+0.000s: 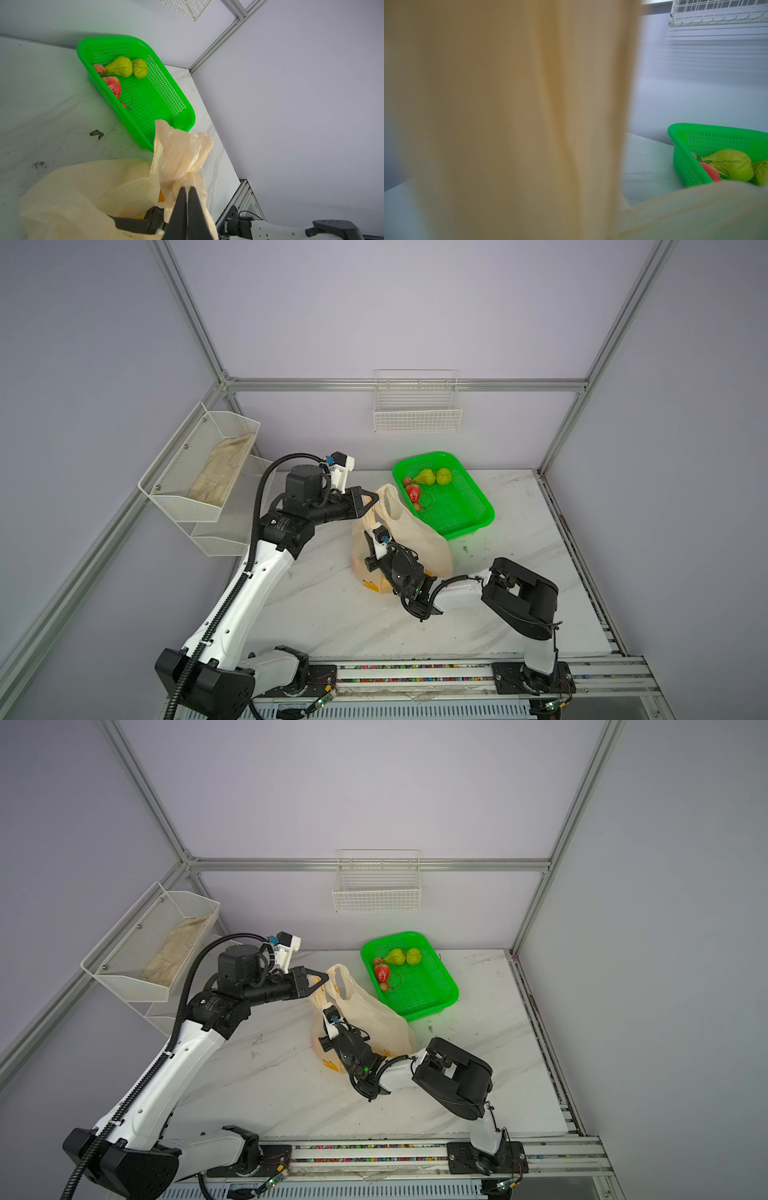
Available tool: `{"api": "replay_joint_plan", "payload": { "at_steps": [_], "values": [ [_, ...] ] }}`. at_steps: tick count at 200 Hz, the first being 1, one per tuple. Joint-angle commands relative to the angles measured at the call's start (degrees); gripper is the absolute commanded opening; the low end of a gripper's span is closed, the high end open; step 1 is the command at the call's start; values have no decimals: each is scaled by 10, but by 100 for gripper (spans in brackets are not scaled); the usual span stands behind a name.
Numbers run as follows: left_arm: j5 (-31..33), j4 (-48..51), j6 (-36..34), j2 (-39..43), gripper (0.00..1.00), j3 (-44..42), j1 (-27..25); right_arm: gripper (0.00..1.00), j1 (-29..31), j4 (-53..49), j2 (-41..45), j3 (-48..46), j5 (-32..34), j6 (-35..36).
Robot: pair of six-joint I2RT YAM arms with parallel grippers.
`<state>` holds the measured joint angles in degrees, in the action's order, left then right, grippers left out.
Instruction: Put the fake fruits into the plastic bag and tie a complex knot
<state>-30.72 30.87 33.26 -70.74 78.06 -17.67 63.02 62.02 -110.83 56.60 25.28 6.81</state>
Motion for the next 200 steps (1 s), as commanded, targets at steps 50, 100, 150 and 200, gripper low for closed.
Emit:
{"api": "replay_joint_plan", "payload": {
  "at_steps": [50, 100, 150, 200],
  "values": [
    [16, -4, -67, 17, 0, 6, 46, 79, 1, -190, 163, -33, -129, 1],
    [20, -1, -76, 14, 0, 5, 54, 84, 1, -444, 346, -28, -248, 27],
    [28, 8, -84, 12, 0, 10, 57, 85, 1, -629, 495, 46, -400, 44],
    [33, 16, -87, 10, 0, 14, 61, 95, -16, -718, 586, 78, -191, 26]
  ]
}}
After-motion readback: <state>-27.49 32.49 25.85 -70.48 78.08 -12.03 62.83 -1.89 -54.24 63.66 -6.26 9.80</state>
